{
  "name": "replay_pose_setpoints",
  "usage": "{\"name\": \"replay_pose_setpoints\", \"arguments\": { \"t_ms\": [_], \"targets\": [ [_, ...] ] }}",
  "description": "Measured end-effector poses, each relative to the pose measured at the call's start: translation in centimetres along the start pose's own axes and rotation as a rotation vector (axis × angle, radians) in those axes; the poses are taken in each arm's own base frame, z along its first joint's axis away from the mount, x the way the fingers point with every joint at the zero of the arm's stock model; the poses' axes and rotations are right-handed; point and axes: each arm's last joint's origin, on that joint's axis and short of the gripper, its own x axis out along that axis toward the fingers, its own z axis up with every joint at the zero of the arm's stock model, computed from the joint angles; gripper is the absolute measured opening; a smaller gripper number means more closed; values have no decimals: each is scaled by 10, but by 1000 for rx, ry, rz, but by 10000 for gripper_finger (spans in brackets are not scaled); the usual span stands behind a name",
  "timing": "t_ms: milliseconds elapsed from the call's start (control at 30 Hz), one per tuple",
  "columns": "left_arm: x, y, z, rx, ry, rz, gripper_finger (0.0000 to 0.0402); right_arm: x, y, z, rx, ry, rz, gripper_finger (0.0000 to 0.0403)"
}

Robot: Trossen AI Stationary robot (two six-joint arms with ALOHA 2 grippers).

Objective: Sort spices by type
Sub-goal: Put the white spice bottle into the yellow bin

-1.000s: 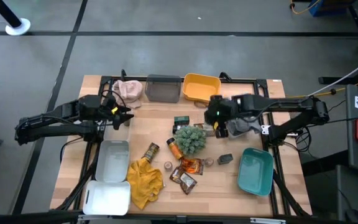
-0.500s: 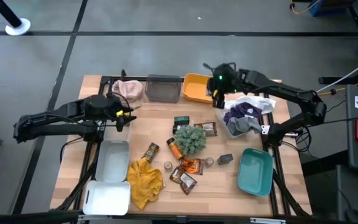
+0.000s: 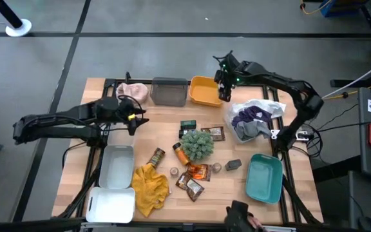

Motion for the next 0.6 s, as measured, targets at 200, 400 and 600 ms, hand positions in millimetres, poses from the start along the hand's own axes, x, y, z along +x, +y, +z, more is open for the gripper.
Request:
{"name": "replay_pose_setpoints", "arguments": {
  "t_ms": [200, 400, 600],
  "targets": [
    [9, -2, 3, 6, -9, -3, 237, 25, -1, -3, -18, 49, 58, 204],
    [20, -2, 1, 8, 28, 9, 237, 44, 0, -5, -63, 89, 85, 205],
    [31, -2, -3, 11, 82, 26, 237, 48, -2, -5, -66, 106, 53, 227]
  ]
}}
